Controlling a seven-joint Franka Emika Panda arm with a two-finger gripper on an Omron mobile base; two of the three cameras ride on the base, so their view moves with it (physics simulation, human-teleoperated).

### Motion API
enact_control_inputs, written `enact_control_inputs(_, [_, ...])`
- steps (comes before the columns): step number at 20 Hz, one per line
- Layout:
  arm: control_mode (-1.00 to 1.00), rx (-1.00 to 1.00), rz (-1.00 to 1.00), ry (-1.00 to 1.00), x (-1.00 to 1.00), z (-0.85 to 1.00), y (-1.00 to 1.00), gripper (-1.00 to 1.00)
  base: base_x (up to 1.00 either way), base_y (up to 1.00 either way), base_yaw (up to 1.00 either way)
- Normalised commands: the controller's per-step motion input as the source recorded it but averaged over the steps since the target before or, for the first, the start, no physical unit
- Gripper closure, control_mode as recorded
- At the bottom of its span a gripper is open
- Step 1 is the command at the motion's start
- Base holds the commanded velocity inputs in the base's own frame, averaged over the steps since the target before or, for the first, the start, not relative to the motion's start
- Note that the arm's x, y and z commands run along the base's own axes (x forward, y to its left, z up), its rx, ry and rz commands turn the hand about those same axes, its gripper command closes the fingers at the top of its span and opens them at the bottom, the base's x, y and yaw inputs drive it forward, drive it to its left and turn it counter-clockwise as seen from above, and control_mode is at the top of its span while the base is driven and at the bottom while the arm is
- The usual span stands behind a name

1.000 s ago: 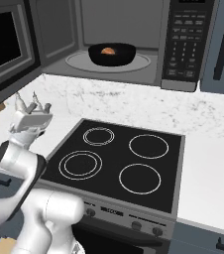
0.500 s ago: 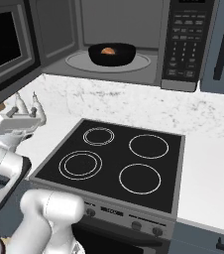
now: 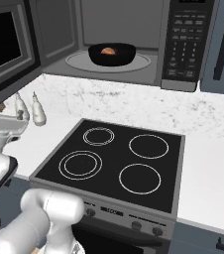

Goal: Pick the onion from the sink and place it in the bowl. Then pick the bowl and place it in the microwave. Then close the microwave door and press the start button.

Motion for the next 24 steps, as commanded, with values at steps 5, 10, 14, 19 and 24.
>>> enact_control_inputs(5, [-1.00,0.00,-0.05,0.02,0.01,0.22,0.43,-1.00,0.00,0.00,0.00])
enact_control_inputs(10, [-1.00,0.00,-0.12,0.04,-0.15,0.70,0.16,-1.00,0.00,0.00,0.00])
enact_control_inputs(14, [-1.00,0.00,-0.15,0.07,-0.23,0.78,0.00,-1.00,0.00,0.00,0.00])
enact_control_inputs(19, [-1.00,0.05,-0.14,0.12,-0.21,0.66,-0.08,-1.00,0.00,0.00,0.00])
enact_control_inputs(24, [-1.00,0.08,-0.04,0.14,-0.24,0.53,-0.51,-1.00,0.00,0.00,0.00])
